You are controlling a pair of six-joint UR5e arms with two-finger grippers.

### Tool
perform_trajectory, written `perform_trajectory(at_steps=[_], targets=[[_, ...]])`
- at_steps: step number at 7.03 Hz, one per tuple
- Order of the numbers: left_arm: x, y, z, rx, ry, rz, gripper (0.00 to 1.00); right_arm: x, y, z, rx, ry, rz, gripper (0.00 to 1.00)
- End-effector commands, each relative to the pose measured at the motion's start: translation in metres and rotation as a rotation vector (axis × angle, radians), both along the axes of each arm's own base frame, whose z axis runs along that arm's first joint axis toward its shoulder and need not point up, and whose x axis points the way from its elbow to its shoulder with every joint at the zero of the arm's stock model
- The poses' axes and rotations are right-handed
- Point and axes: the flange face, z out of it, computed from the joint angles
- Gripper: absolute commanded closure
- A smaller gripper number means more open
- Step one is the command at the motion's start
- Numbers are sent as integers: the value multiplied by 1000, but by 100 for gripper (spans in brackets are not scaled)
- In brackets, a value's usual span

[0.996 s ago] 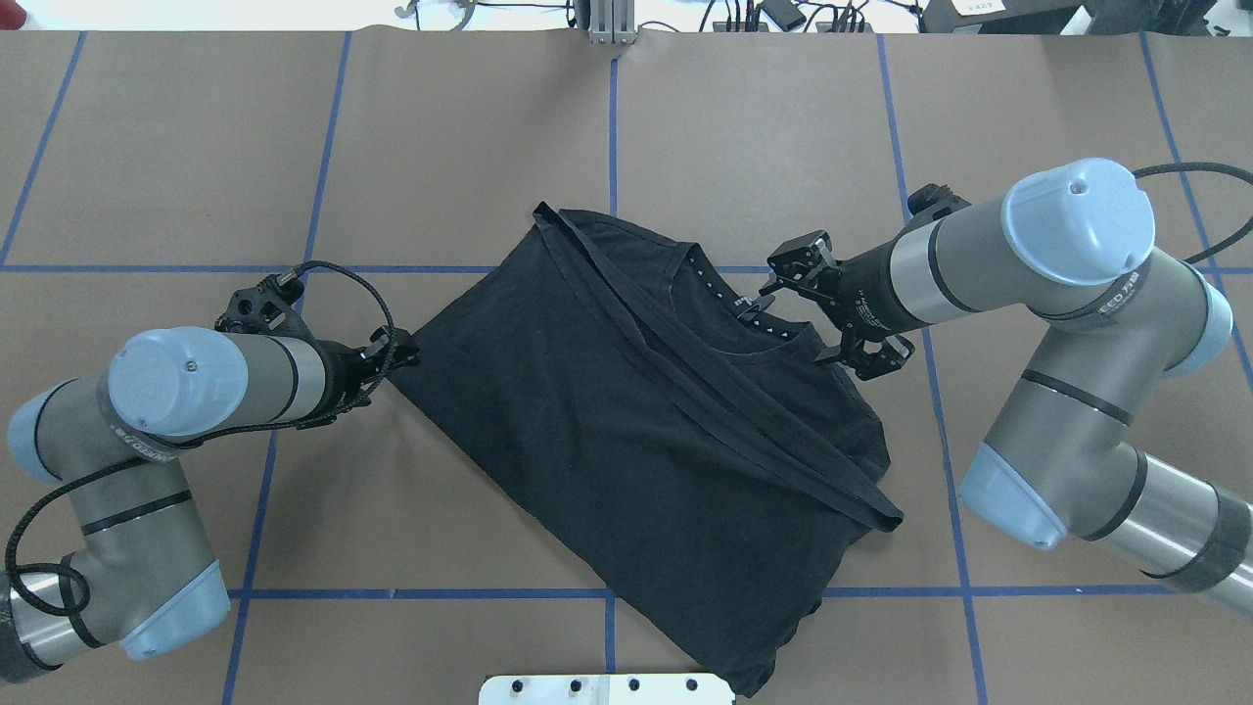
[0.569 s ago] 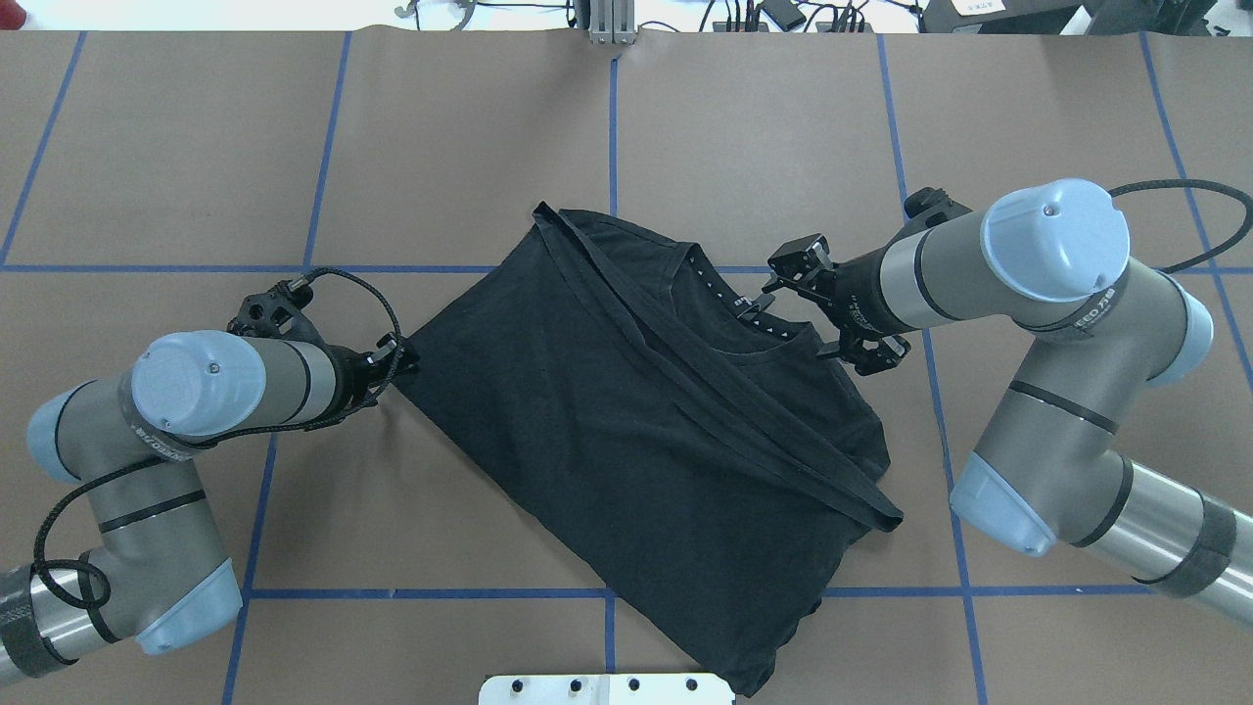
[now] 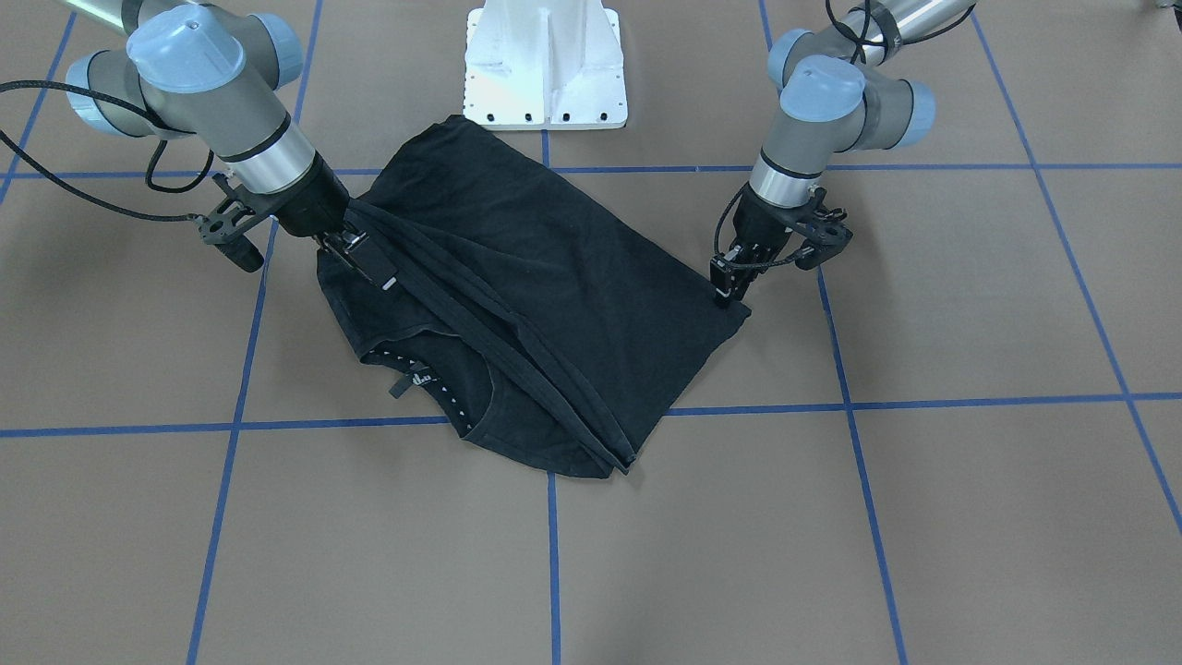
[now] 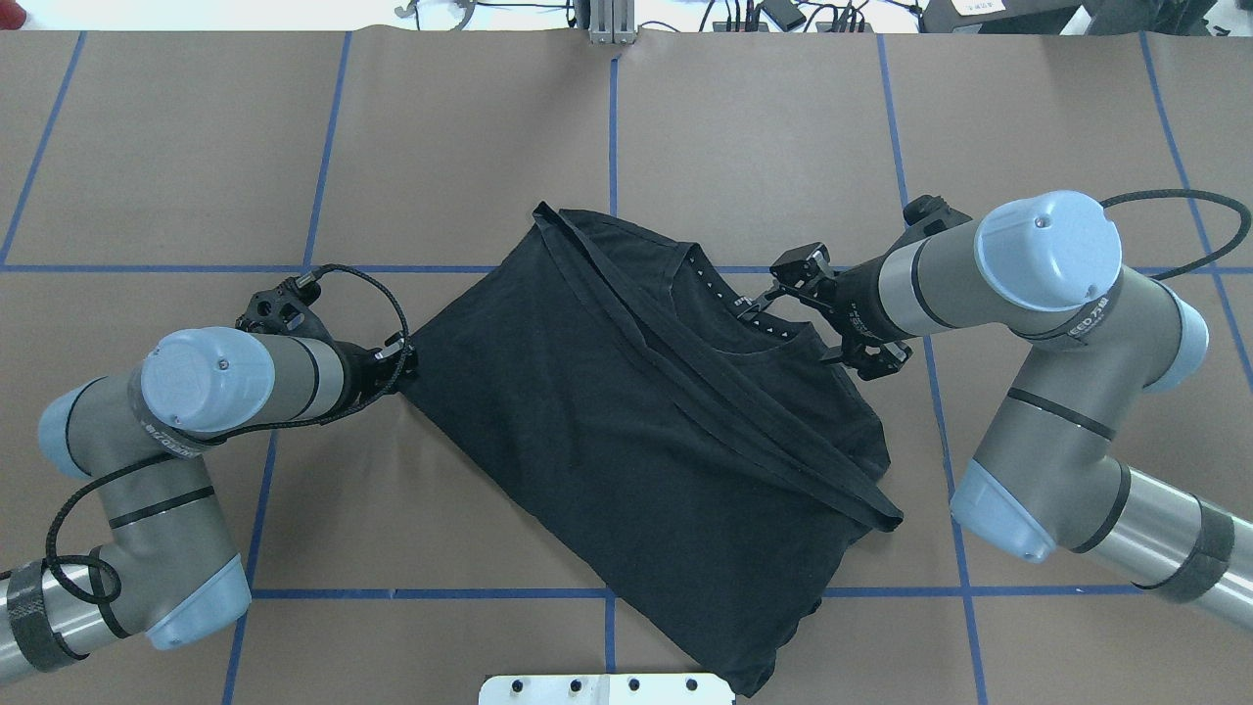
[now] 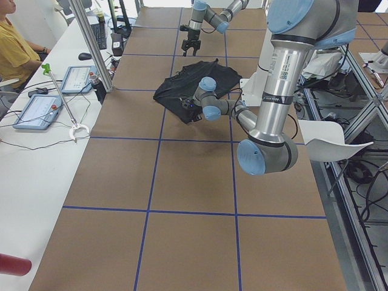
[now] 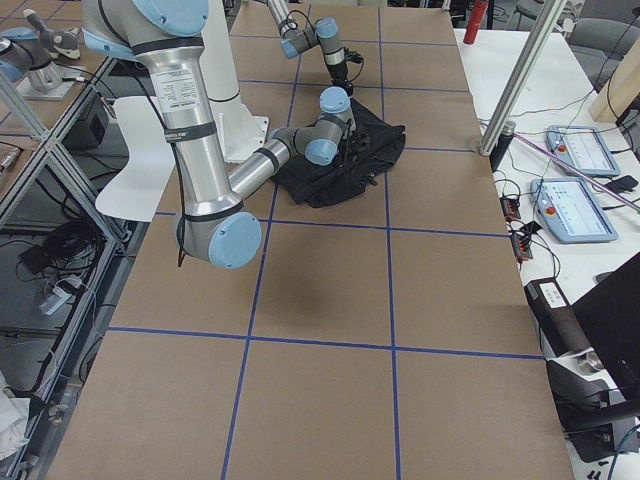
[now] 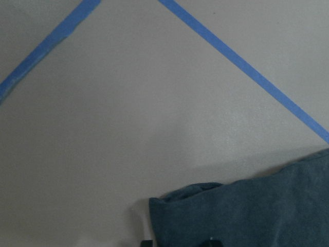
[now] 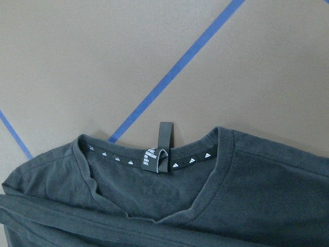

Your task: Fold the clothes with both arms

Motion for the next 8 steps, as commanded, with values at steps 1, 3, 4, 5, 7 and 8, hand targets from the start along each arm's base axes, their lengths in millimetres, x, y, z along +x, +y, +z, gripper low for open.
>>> perform_trajectory(at_steps=[1,3,4,5,7,8], targets=[[-3,-1,-6,10,8,-3,100,-2,2,1,0,3,-1,0],[-12,-26,-15,74,-8,-4,100,-3,2,1,1,3,-1,0],[-29,-52,-19,139,-32,-12,100,-3,2,0,3,1,0,0],[-27,-100,-36,208,-39,-36,100,-3,2,0,3,1,0,0],[-10,-200,-69,343,-19,-90,100,-2,1,0,5,3,5,0],[-1,-240,-71,443,-3,-100,100,-1,0,-1,6,1,7,0]])
